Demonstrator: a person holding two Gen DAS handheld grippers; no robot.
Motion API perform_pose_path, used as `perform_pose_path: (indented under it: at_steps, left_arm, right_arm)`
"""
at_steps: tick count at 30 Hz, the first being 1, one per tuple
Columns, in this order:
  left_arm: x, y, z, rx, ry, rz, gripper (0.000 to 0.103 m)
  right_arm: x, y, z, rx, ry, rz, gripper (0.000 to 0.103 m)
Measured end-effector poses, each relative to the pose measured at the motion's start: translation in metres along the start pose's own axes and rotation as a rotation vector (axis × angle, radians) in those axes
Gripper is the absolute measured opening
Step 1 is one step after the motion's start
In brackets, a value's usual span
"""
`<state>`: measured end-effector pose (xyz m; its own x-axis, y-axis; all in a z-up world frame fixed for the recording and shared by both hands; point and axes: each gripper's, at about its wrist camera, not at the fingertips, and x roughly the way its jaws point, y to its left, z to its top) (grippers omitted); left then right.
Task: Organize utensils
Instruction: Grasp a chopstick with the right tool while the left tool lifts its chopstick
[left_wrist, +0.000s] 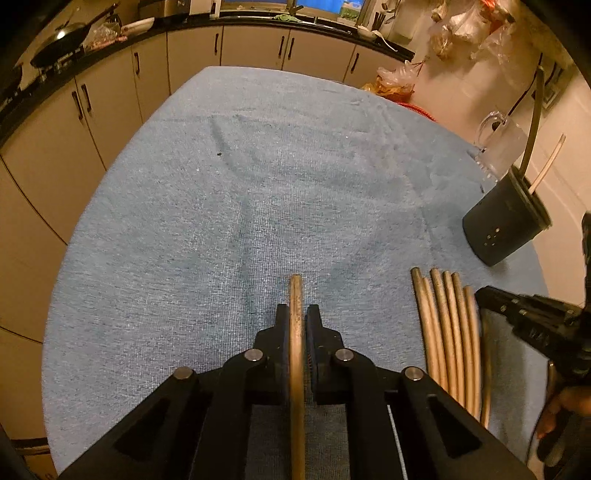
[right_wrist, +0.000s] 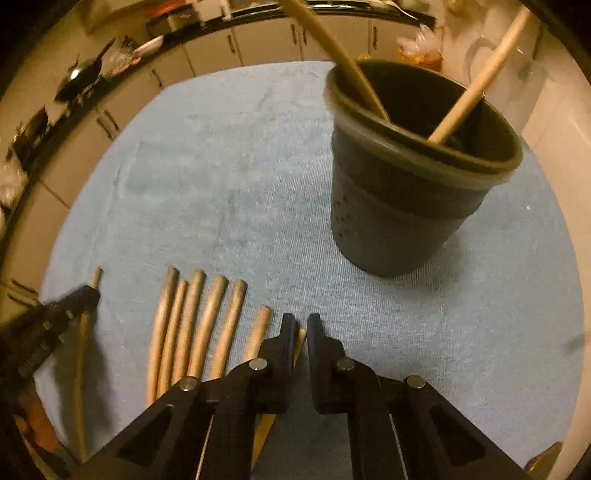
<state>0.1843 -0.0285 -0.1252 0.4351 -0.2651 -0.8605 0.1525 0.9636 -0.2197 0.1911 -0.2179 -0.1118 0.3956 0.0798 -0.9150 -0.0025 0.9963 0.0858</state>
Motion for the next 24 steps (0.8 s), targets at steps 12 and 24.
perform_pose_path:
  at_steps: [12,24]
  left_arm:
    - [0.002,-0.002,0.009,-0.007,0.017,0.041,0.006]
    - [-0.082,-0.010,-0.002,-0.038,-0.131,-0.081,0.006]
  right_arm:
    - [-0.022,-0.018,-0.019,0.047,-0.066,0.145,0.007]
    - [-0.122,-0.030,-0.030,0.028,-0.293,0.262,0.006]
